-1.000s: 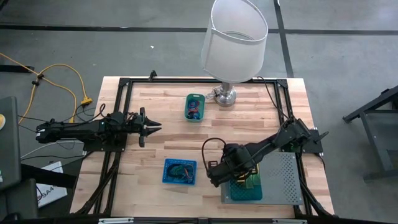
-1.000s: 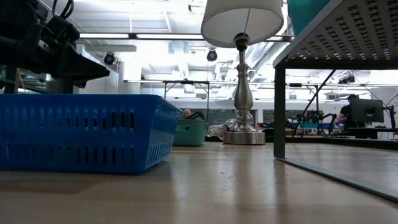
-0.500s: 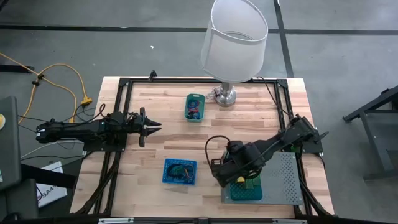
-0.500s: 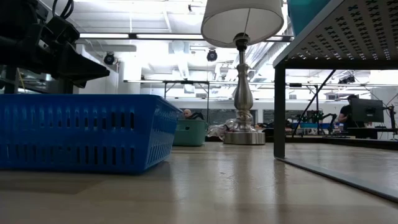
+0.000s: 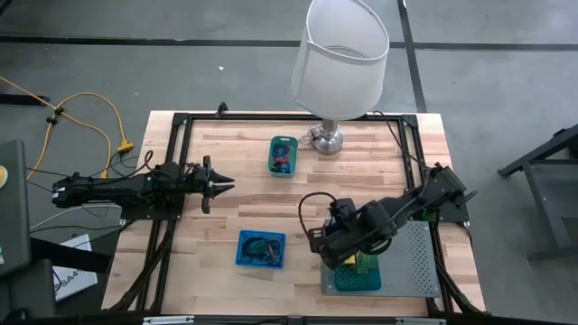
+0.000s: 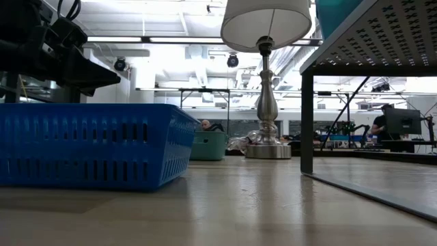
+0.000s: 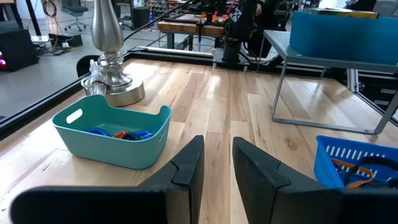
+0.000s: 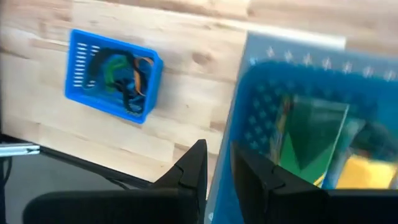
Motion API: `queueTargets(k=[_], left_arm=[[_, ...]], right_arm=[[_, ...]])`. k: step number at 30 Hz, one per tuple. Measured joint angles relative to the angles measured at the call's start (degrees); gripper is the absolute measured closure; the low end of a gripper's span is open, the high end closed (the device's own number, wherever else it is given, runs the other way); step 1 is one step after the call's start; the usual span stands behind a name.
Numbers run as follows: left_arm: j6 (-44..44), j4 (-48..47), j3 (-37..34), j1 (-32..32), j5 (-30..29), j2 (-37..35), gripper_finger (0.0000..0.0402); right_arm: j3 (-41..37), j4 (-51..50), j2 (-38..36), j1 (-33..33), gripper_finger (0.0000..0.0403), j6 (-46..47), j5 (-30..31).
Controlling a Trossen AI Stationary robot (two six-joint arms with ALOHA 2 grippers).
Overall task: Pick & Place Office Desk Supplies
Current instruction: Put the green bin on the shelf
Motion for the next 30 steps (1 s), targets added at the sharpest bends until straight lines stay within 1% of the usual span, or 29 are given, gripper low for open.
queueTargets(k=[4,7,11,15,18,23,26,30], left_arm=[[0.00,0.00,0.00,0.00,-0.01,0.02,0.0323],[0.02,0.00,0.00,-0.02,0.01,0.02,0.0323],[0.01,-0.01,0.00,0.00,0.01,0.02,0.0323],[0.02,0.00,0.00,0.00,0.01,0.02,0.0323],[0.02,0.00,0.00,0.00,0.01,0.00,0.0323],[0.02,0.00,0.00,0.00,0.01,0.00,0.0323],[0.02,0.00,0.00,0.00,0.01,0.02,0.0323],[0.02,0.20,0.00,0.00,0.01,0.00,0.0323]], right_arm=[[0.00,1.23,-0.74,-2.38,0.0344,-8.69,2.30],[0.02,4.26,-1.16,-5.77,0.0344,-19.40,3.32],[0.02,9.85,-1.39,-10.89,0.0344,-38.79,5.31],[0.02,14.30,-1.53,-15.93,0.0344,-58.84,5.58],[0.02,14.57,-1.53,-19.49,0.0344,-69.99,5.44],[0.11,14.59,-0.01,-24.92,0.0344,-82.75,5.42],[0.04,15.01,2.56,-27.68,0.0344,-87.31,5.25],[0.00,16.19,5.84,-29.58,0.0344,-92.35,4.52]])
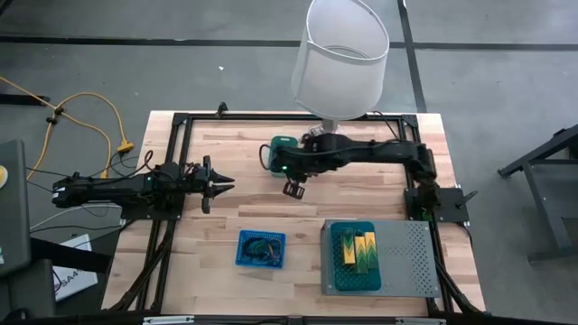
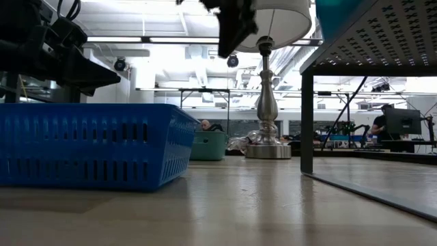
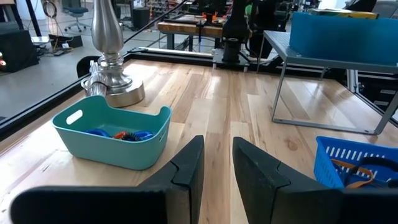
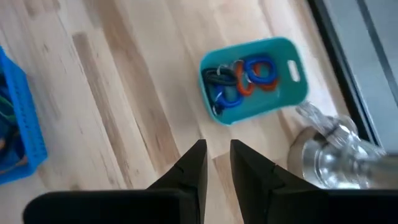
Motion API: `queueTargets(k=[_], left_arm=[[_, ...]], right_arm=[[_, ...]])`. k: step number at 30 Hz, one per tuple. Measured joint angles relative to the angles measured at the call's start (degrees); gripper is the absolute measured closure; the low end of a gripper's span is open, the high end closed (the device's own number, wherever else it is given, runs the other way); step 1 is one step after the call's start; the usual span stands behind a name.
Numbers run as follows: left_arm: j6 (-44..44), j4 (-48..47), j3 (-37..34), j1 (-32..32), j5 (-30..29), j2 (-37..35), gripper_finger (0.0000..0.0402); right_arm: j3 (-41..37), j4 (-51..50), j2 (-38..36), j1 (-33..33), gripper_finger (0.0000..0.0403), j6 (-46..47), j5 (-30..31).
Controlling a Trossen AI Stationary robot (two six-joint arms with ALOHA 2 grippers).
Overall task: Pick & Place Office Desk Supplies
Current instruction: Put the green bin on the shelf
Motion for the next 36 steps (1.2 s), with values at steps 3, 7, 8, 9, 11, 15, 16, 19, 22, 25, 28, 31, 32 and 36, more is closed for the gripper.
queueTargets(k=[3,7,8,9,11,15,16,19,22,25,28,31,32,36], left_arm=[[-0.01,0.05,0.00,-0.02,-0.01,0.00,0.0323],[-0.01,0.11,0.00,0.00,-0.02,0.00,0.0323],[0.00,0.15,0.00,0.00,-0.01,0.00,0.0323],[-0.02,0.15,0.00,-0.02,-0.02,0.02,0.0323],[-0.02,0.19,0.00,-0.02,-0.02,0.00,0.0323],[0.00,0.25,0.00,-0.02,0.00,0.00,0.0323],[0.00,0.24,0.00,-0.01,-0.01,0.01,0.0323],[0.00,0.26,0.00,0.00,-0.02,0.00,0.0323],[-0.02,0.24,0.00,-0.01,-0.02,0.00,0.0323],[-0.02,0.22,0.00,-0.02,0.00,0.02,0.0323],[0.00,0.26,0.00,0.00,0.00,0.02,0.0323],[0.00,0.44,0.00,0.00,-0.02,0.00,0.0323],[0.00,0.43,0.00,0.00,0.00,0.02,0.0323],[-0.02,0.46,0.00,0.00,0.00,0.02,0.0323]], right_arm=[[0.00,2.11,2.59,-1.23,0.0344,-3.31,-0.87],[0.00,6.43,5.43,-3.15,0.0344,-6.29,-3.00],[0.00,7.72,6.06,-3.64,0.0344,-6.87,-4.09],[0.00,8.61,6.70,-4.11,0.0344,-7.44,-5.30],[0.00,10.20,8.34,-4.84,0.0344,-7.84,-6.68],[0.02,11.75,11.73,-5.64,0.0344,-7.99,-6.75],[0.01,12.18,12.48,-5.87,0.0344,-7.99,-6.93],[0.00,12.82,14.44,-6.03,0.0344,-8.14,-8.44],[-0.02,13.30,15.67,-6.02,0.0344,-9.12,-9.25],[0.01,14.36,16.61,-5.93,0.0344,-9.49,-9.06],[-0.03,14.59,16.76,-5.96,0.0344,-10.26,-8.92],[0.05,14.76,17.13,-5.98,0.0344,-11.41,-8.79],[0.00,14.50,17.20,-6.00,0.0344,-11.94,-8.84],[0.04,14.75,17.63,-6.13,0.0344,-12.27,-9.00]])
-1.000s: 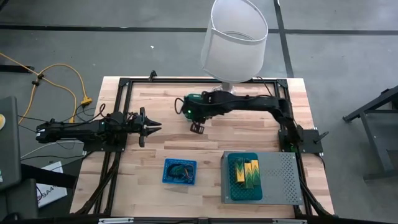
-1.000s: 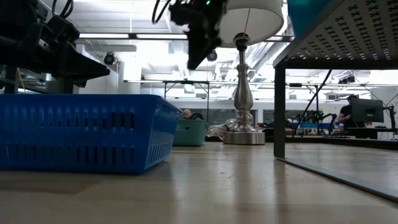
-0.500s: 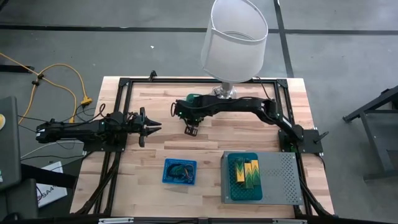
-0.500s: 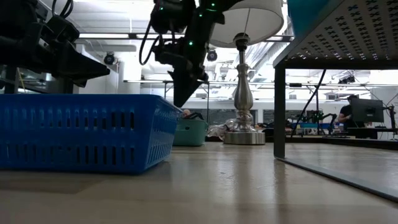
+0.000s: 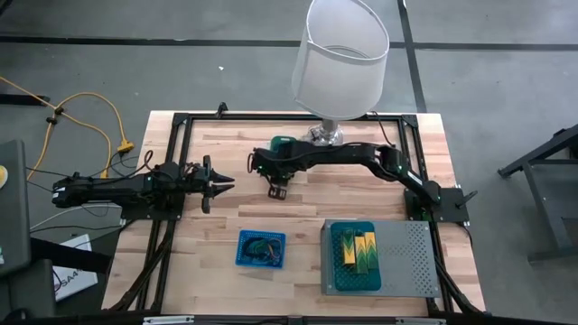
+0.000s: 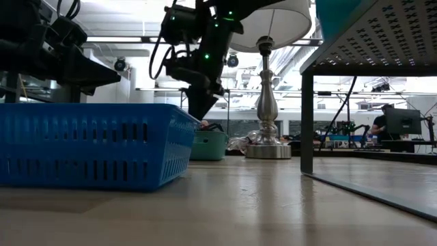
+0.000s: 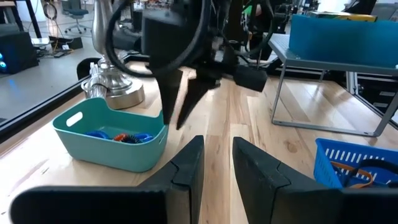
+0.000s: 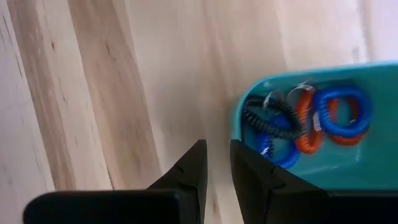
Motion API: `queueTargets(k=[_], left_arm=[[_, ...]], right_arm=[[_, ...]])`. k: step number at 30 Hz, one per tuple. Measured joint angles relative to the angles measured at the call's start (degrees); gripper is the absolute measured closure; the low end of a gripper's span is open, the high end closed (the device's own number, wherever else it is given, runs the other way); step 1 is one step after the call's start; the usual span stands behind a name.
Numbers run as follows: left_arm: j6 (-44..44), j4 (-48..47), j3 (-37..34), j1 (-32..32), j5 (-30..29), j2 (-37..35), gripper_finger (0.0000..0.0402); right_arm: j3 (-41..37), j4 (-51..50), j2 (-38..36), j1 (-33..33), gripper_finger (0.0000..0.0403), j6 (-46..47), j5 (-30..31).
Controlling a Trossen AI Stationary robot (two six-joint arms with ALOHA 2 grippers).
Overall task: Pick & Place Office Desk Supplies
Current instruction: Put the green bin on the shelf
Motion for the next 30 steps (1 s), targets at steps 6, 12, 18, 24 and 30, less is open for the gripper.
queueTargets(k=[6,12,18,24,30], left_arm=[[0.02,0.28,0.00,0.00,-0.01,0.00,0.0323],[0.02,0.44,0.00,-0.01,-0.02,-0.02,0.0323],[0.02,0.63,0.00,0.00,-0.01,-0.01,0.0323],[0.01,0.66,0.00,0.00,-0.02,-0.02,0.0323],[0.01,0.64,0.00,0.00,0.00,0.00,0.0323]], right_arm=[[0.07,0.11,1.18,-0.11,0.0344,0.04,-0.72],[-0.10,-1.16,2.94,-0.51,0.0344,0.22,-0.99],[-0.09,-1.32,4.07,-1.12,0.0344,0.18,-3.14],[-0.02,-1.26,4.03,-1.43,0.0360,0.02,-3.33],[-0.02,-1.94,4.00,-1.38,0.0389,0.06,-3.31]])
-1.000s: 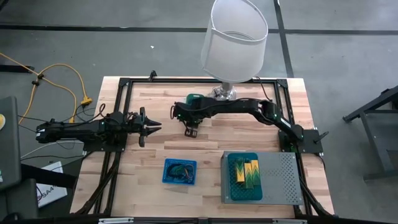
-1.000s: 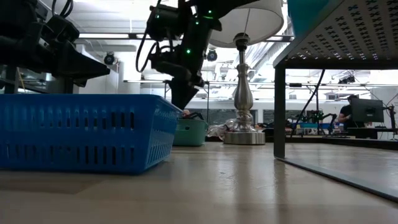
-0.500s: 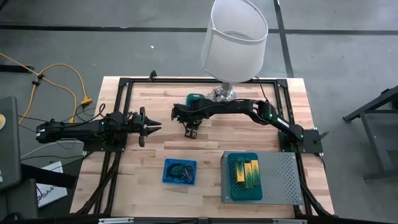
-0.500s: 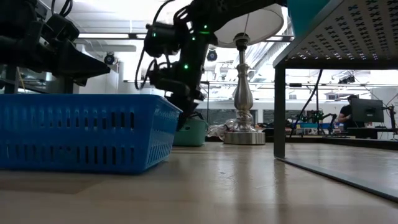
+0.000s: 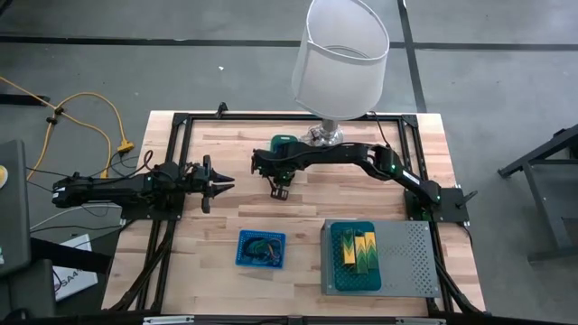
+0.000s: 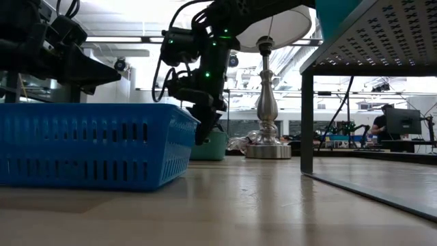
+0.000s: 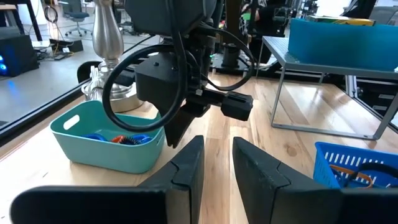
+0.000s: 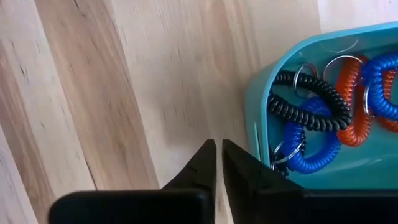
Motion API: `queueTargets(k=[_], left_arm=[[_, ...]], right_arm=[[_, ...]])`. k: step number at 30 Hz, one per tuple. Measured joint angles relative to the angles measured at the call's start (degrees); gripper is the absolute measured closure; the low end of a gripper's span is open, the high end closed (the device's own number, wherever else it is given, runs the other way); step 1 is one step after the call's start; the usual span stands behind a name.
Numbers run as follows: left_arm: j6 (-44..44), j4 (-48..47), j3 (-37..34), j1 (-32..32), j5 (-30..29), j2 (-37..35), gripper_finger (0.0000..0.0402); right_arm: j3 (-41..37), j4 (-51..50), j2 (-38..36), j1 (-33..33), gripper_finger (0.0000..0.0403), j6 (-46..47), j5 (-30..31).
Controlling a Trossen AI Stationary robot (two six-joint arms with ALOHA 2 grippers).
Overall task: Pick & Place Office Desk Supplies
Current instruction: Put the green bin on the shelf
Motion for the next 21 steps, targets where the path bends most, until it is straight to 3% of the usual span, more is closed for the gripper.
queueTargets(k=[11,21], left_arm=[[-0.01,0.01,0.00,0.00,0.01,-0.02,0.0323],[0.00,0.01,0.00,-0.01,-0.01,-0.01,0.0323]], right_arm=[[0.00,0.53,-0.02,0.05,0.0400,0.13,-0.51],[0.00,4.59,-0.13,0.18,0.0400,-3.25,-5.14]])
